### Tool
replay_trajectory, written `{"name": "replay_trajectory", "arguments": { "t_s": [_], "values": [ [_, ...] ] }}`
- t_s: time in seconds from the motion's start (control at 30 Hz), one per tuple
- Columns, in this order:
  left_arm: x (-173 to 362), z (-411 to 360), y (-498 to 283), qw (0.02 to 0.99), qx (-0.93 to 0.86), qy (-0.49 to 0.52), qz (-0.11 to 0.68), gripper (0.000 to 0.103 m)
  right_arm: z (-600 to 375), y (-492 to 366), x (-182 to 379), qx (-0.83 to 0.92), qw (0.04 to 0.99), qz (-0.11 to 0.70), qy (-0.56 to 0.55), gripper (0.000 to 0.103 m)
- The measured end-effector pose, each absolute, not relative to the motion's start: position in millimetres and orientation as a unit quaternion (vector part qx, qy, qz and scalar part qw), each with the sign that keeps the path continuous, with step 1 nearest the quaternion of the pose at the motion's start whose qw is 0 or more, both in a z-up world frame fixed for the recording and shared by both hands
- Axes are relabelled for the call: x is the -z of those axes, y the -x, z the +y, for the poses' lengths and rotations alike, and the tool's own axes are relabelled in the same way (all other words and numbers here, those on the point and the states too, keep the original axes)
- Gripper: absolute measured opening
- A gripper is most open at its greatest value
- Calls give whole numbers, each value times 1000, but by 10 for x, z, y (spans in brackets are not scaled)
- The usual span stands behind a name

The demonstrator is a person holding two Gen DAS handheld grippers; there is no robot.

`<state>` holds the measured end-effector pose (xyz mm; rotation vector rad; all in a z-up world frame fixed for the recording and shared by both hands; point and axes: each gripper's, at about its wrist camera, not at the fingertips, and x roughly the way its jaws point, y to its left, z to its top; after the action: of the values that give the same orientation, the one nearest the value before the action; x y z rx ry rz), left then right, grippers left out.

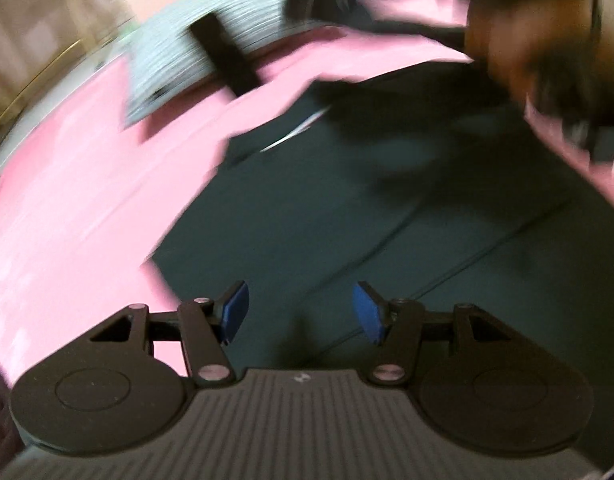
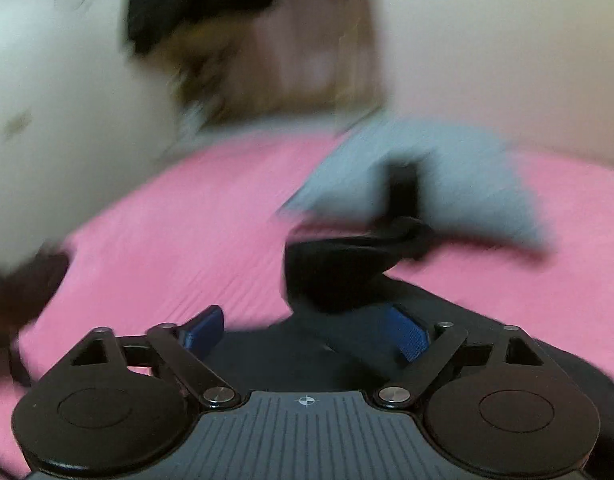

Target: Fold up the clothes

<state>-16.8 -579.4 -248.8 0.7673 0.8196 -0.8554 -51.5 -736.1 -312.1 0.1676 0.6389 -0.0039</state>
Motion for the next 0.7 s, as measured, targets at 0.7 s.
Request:
{"name": "replay_trajectory", "arguments": {
  "t_s": [0.7],
  "values": [
    [3415,-6685,-814,675,464,-541,193,33,-8838,1966,3238,236,869,422,-107,88]
  ]
}}
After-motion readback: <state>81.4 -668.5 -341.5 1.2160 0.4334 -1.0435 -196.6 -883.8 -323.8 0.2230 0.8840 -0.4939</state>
